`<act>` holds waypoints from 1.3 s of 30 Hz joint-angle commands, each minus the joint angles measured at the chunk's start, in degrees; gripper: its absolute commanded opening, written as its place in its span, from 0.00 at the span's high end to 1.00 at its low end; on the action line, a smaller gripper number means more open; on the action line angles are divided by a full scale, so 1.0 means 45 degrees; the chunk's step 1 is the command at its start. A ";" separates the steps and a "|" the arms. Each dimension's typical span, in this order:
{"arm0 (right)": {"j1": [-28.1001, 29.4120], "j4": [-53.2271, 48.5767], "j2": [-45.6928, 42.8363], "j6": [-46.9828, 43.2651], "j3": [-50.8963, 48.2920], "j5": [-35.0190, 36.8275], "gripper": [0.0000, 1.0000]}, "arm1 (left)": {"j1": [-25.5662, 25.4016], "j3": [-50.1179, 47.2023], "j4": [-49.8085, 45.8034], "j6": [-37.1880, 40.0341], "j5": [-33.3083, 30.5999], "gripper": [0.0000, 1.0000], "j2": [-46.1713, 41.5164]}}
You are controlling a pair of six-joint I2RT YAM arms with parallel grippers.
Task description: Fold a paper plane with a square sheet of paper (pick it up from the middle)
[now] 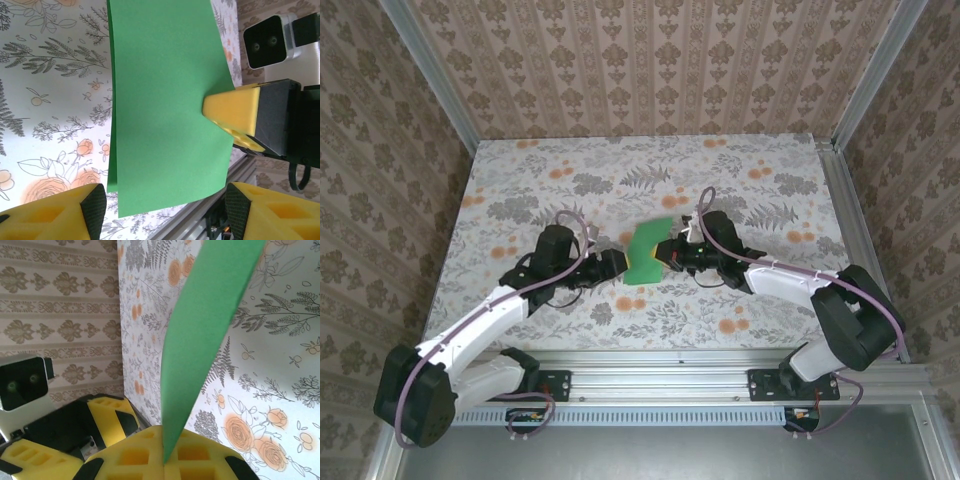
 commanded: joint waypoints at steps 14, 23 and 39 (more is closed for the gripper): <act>-0.0263 0.2159 -0.0222 0.1457 0.0190 -0.0167 0.97 | -0.0275 -0.0673 0.1822 -0.1921 0.0412 0.34 -0.0573; -0.0263 0.2321 -0.0333 0.1545 -0.0003 -0.0210 0.97 | -0.0256 -0.0453 0.2305 -0.2003 0.0482 0.41 -0.0249; -0.0282 0.2435 -0.0329 0.1409 -0.0340 -0.0322 0.97 | 0.0257 0.0120 0.2012 -0.1541 0.0845 0.57 0.0045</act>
